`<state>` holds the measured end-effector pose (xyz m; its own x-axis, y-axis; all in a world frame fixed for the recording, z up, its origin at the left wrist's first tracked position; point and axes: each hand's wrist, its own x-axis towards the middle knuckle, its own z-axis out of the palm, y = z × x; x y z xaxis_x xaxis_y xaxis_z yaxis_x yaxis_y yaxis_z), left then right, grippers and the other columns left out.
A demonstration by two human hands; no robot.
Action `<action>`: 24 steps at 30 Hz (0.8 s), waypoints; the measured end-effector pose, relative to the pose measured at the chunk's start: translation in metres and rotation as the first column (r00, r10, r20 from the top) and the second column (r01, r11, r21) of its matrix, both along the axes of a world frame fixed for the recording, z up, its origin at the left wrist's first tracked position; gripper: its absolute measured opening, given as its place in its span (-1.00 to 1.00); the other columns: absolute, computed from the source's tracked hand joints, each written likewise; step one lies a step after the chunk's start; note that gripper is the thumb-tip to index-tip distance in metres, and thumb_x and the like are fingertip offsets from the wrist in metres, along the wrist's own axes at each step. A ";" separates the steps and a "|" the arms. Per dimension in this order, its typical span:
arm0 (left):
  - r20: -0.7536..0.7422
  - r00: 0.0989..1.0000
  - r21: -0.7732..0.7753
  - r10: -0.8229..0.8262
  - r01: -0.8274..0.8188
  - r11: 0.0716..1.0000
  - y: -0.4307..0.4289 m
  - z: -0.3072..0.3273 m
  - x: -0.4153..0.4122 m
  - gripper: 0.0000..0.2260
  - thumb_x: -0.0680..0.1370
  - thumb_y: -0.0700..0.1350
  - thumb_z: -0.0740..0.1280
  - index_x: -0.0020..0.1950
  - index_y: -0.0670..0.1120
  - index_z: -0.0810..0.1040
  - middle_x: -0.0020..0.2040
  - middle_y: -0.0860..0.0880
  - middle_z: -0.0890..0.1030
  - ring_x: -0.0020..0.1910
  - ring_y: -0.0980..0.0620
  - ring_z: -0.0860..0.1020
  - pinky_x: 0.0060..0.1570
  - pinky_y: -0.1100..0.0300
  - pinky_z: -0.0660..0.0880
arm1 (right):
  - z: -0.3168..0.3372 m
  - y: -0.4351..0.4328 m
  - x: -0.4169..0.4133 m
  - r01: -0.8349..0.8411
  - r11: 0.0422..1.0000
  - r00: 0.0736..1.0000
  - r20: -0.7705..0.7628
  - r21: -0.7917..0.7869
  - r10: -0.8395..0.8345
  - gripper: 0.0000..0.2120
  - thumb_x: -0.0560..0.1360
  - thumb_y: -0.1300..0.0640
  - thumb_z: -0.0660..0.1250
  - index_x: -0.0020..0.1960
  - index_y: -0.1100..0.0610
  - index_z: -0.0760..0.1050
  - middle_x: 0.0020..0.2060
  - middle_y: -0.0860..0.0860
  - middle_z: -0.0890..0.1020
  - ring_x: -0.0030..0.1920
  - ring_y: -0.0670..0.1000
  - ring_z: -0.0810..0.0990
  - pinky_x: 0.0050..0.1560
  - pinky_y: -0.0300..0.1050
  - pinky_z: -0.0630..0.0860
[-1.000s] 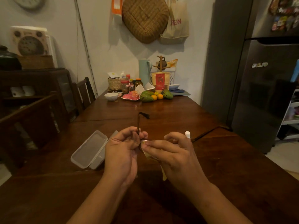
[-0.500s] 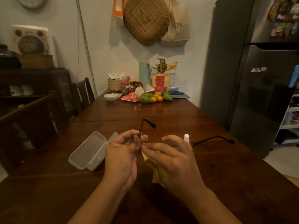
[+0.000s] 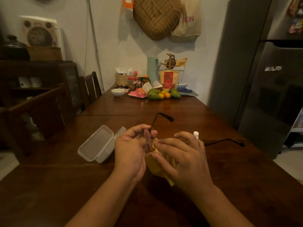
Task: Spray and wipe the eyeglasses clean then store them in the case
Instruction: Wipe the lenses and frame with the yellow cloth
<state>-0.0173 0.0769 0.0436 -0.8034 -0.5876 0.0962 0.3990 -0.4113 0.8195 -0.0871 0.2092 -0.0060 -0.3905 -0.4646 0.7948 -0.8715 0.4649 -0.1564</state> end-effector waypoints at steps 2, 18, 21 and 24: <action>0.002 1.000 0.008 0.006 -0.006 1.000 -0.002 0.000 -0.001 -0.71 0.56 -0.43 0.17 -0.14 -0.19 0.63 -0.24 -0.17 0.66 -0.17 -0.03 0.64 0.00 0.09 0.56 | 0.001 0.001 0.000 -0.019 1.000 1.000 0.024 0.007 0.019 -0.66 0.56 -0.23 0.21 0.20 -0.15 0.62 0.12 -0.27 0.63 0.26 -0.08 0.40 0.03 -0.02 0.31; -0.015 1.000 0.063 0.019 -0.018 0.998 0.001 0.005 0.002 -0.77 0.55 -0.41 0.21 -0.13 -0.18 0.61 -0.27 -0.13 0.65 -0.15 -0.05 0.62 -0.06 0.12 0.56 | -0.002 -0.003 -0.001 -0.108 0.994 0.990 -0.086 0.031 0.110 -0.71 0.58 -0.08 0.27 0.27 -0.11 0.57 0.21 -0.22 0.61 0.27 0.00 0.44 0.07 0.00 0.37; -0.032 0.999 0.054 0.022 -0.020 0.998 0.002 0.007 0.002 -0.78 0.54 -0.42 0.21 -0.14 -0.19 0.60 -0.30 -0.11 0.65 -0.18 -0.02 0.62 -0.01 0.09 0.57 | -0.001 0.002 -0.003 -0.075 0.997 0.993 -0.088 0.004 0.075 -0.75 0.52 -0.11 0.33 0.15 -0.10 0.63 0.10 -0.22 0.65 0.23 -0.02 0.45 0.05 -0.03 0.33; -0.031 0.999 0.053 0.025 -0.023 0.998 0.004 0.008 0.002 -0.76 0.53 -0.44 0.19 -0.15 -0.19 0.59 -0.31 -0.11 0.65 -0.16 -0.04 0.62 0.08 0.04 0.53 | 0.000 0.004 -0.004 -0.044 0.999 0.999 -0.032 -0.022 0.043 -0.76 0.51 -0.16 0.33 0.10 -0.12 0.64 0.06 -0.24 0.65 0.21 -0.04 0.45 0.02 -0.02 0.33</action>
<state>-0.0152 0.0806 0.0513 -0.7861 -0.6116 0.0895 0.4346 -0.4439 0.7837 -0.0915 0.2129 -0.0065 -0.3451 -0.4624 0.8168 -0.8953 0.4233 -0.1387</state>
